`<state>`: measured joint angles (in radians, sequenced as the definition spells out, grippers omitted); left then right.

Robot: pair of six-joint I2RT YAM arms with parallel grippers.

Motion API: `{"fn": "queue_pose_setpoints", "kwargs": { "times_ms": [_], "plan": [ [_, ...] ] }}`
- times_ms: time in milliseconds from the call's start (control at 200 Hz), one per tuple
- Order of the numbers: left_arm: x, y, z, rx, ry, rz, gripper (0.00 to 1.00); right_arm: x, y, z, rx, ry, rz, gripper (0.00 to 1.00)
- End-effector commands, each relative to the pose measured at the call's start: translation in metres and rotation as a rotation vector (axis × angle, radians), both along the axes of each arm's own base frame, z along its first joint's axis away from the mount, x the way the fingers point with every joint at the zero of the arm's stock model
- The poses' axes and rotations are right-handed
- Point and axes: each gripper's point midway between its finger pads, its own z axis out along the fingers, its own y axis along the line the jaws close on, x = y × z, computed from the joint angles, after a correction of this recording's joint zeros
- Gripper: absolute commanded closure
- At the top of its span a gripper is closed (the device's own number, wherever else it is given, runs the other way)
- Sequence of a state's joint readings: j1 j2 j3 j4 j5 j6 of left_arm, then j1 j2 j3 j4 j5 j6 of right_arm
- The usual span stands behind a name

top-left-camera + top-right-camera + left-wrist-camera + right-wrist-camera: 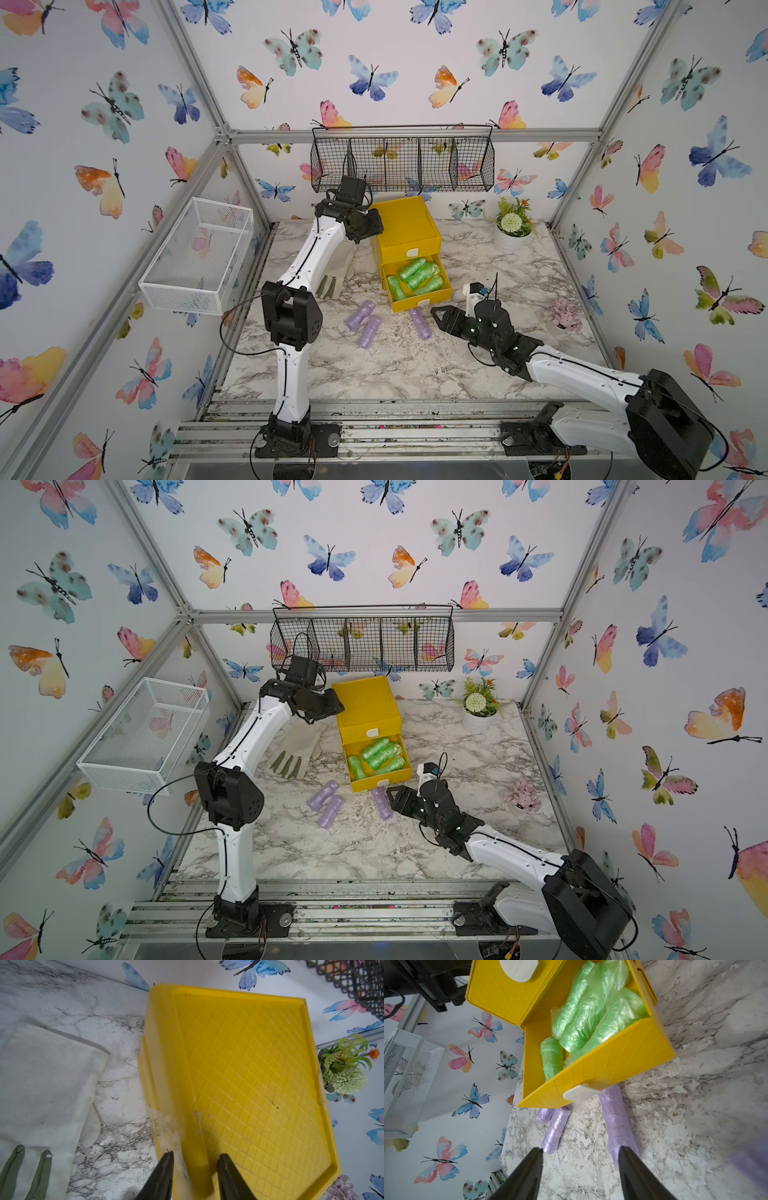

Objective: Sort the rolls of trash bags by color and place them into the drawer
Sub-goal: Close the drawer in the storage box.

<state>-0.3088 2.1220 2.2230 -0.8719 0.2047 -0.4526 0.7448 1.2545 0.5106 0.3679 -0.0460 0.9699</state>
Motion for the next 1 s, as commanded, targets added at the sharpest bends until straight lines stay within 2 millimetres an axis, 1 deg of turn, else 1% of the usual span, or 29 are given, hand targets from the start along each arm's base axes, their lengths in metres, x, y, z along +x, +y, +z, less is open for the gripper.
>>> {"fn": "queue_pose_setpoints", "kwargs": {
  "times_ms": [0,170,340,536,676,991],
  "plan": [
    [-0.003,0.004,-0.039,0.034,0.097,0.013,0.62,0.006,0.008,0.002,0.072,0.0,-0.002,0.41],
    [-0.004,0.005,-0.042,0.035,0.107,0.022,0.62,0.019,0.015,-0.007,0.073,0.014,-0.022,0.43],
    [-0.006,0.003,-0.048,0.039,0.121,0.02,0.63,0.039,0.016,-0.016,0.097,0.039,-0.05,0.44],
    [-0.008,0.001,-0.054,0.043,0.137,0.019,0.63,0.064,0.025,-0.008,0.092,0.015,-0.056,0.46],
    [-0.009,-0.002,-0.054,0.038,0.139,0.013,0.63,0.081,0.032,-0.007,0.092,0.011,-0.056,0.46],
    [-0.012,-0.006,-0.055,0.033,0.144,0.007,0.63,0.124,0.045,-0.013,0.056,0.01,-0.085,0.47]
  ]
}}
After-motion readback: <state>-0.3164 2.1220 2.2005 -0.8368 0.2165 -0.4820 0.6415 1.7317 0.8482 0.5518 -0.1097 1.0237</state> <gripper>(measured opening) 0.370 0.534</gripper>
